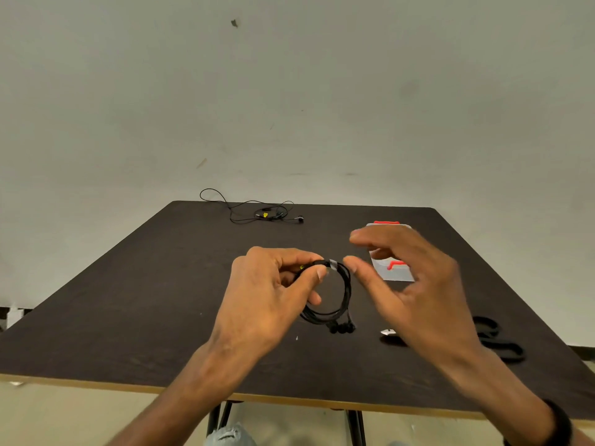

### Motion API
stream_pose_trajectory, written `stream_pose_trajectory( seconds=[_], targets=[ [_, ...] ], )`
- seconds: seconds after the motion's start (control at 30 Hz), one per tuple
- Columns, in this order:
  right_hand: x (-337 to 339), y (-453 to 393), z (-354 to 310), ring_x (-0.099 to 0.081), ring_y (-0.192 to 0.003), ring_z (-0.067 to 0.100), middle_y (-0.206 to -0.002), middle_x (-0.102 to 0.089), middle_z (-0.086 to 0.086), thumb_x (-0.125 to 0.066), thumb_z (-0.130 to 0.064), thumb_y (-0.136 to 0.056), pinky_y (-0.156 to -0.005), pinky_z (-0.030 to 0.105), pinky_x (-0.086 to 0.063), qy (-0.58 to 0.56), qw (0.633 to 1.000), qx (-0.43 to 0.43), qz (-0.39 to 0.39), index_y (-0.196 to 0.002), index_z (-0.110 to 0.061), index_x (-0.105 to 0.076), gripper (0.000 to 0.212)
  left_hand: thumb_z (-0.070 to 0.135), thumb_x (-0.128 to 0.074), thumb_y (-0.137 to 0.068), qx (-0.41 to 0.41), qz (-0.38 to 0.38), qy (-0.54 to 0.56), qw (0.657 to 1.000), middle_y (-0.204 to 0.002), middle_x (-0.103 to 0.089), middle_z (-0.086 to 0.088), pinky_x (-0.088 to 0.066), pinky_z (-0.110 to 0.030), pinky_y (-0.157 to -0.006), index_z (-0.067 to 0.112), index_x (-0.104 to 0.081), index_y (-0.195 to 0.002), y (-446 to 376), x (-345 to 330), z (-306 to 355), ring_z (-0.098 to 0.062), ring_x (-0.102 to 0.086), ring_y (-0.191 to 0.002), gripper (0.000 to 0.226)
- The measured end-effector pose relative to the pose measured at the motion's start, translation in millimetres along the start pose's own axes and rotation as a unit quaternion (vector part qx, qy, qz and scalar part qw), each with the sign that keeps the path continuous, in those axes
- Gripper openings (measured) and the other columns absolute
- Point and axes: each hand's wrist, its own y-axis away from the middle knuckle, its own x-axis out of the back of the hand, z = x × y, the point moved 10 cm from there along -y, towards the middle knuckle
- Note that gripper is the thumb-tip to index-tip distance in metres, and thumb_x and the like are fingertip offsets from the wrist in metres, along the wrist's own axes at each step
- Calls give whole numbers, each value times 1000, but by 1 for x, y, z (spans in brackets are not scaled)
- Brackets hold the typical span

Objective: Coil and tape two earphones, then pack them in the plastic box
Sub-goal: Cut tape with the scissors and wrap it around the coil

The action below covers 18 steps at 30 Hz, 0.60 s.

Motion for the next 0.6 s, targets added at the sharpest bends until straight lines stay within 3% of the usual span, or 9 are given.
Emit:
stream_pose_trajectory(
  seconds=[0.07, 0.13, 0.23, 0.4, 0.6],
  targets=[
    [-17, -4, 7, -67, -103, -3, -110, -67, -28, -73, -41, -93, -86, 9, -52, -13, 996, -35, -78, -117, -31, -73, 26, 25, -77, -92, -3, -1, 1, 1000, -72, -78, 6, -58, -15, -62, 28, -81, -103, 0, -1, 1, -3, -75, -65, 12],
    [-26, -3, 10, -67, -104, -7, -110, -72, -25, -70, -45, -91, -88, 7, -51, -13, 992, -47, -115, -118, -30, -76, 32, 23, -77, -92, -7, 0, 4, 1000, -72, -78, 7, -57, -14, -61, 25, -81, -105, -1, -1, 4, -2, -75, -64, 13],
    [-30, 0, 10, -68, -103, -12, -107, -73, -26, -70, -45, -89, -87, 3, -49, -36, 989, -71, -127, -118, -30, -77, 33, 22, -77, -92, -14, 0, -1, 1000, -70, -78, 8, -55, -11, -62, 24, -81, -107, -1, -3, 6, -1, -75, -64, 15],
    [-30, 3, 11, -71, -93, -8, -97, -76, -24, -81, -26, -88, -81, 5, -53, -39, 989, -92, -108, -111, -31, -79, 24, 22, -77, -92, -16, -5, -1, 1000, -70, -78, 9, -57, -13, -63, 25, -81, -104, 1, -6, 6, -1, -75, -64, 13],
    [-27, 0, -10, -67, -71, 9, -86, -73, -6, -72, -27, -91, -61, 33, -61, 102, 993, 4, -66, -99, -19, -76, 13, 21, -77, -92, -9, -17, 8, 1000, -74, -78, 11, -55, -11, -62, 24, -82, -103, 2, -10, 8, -2, -75, -65, 12]
  ],
)
